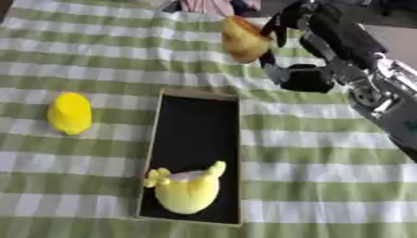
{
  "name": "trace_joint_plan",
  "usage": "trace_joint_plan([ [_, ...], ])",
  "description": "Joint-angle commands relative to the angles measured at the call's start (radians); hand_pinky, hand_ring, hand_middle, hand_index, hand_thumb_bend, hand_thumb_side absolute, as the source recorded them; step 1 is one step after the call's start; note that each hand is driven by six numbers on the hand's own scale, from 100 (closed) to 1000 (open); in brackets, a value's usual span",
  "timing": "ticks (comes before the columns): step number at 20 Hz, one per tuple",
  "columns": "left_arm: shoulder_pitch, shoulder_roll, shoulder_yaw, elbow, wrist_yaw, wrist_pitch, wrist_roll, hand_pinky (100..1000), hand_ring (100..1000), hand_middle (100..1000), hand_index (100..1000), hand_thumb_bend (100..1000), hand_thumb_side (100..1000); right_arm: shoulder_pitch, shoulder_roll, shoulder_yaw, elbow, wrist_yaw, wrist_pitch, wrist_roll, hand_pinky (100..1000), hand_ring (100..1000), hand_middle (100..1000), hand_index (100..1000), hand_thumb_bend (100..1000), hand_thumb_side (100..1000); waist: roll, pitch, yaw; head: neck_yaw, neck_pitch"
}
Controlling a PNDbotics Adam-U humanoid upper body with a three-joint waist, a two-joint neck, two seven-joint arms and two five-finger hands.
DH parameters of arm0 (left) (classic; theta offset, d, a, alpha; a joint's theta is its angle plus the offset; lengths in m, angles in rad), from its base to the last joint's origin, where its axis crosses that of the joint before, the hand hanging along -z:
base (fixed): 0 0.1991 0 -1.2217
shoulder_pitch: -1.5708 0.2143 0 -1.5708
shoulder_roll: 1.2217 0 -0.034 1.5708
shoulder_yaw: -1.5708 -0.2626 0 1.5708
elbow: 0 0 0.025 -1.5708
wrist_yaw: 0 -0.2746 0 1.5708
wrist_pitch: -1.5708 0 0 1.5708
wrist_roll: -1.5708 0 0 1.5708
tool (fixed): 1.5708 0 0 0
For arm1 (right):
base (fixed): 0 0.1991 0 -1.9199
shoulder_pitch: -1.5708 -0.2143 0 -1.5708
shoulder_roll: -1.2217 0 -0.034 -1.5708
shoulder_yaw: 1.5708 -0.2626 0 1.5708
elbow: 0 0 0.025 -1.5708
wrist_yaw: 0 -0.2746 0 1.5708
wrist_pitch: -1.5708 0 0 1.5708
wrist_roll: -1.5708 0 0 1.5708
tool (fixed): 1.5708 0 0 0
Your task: Pick up objects on the table and place them in the box.
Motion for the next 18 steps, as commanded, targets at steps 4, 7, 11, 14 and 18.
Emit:
trace_joint_plan([
  [4, -0.008, 0.043, 0.003, -0.017, -0.011, -0.005, 0.023, 736, 750, 741, 822, 100, 502, -0.027, -0.039, 0.087, -0.041, 0.112, -0.114, 0.021, 712, 595, 399, 413, 100, 269, 0.013, -0.035, 0.006, -0.003, 0.019],
  [7, -0.008, 0.037, 0.000, -0.017, -0.010, -0.005, 0.021, 736, 749, 741, 821, 100, 508, -0.048, -0.017, 0.126, -0.041, 0.135, -0.110, 0.047, 711, 576, 400, 413, 100, 259, 0.015, -0.037, 0.010, -0.007, 0.019],
  [11, -0.008, 0.030, -0.001, -0.017, -0.007, -0.004, 0.017, 735, 748, 741, 820, 100, 515, -0.070, 0.020, 0.162, -0.041, 0.151, -0.078, 0.106, 709, 574, 399, 413, 100, 267, 0.016, -0.034, 0.015, -0.009, 0.014],
  [14, -0.008, 0.024, -0.001, -0.017, -0.005, -0.003, 0.013, 734, 747, 741, 820, 100, 524, -0.072, 0.041, 0.186, -0.041, 0.177, -0.063, 0.149, 706, 573, 399, 413, 100, 277, 0.016, -0.030, 0.016, -0.004, 0.011],
  [18, -0.008, 0.016, -0.001, -0.017, 0.000, -0.001, 0.008, 733, 746, 741, 819, 100, 533, -0.073, 0.058, 0.211, -0.041, 0.204, -0.053, 0.186, 703, 572, 410, 427, 100, 287, 0.016, -0.024, 0.018, -0.002, 0.010],
])
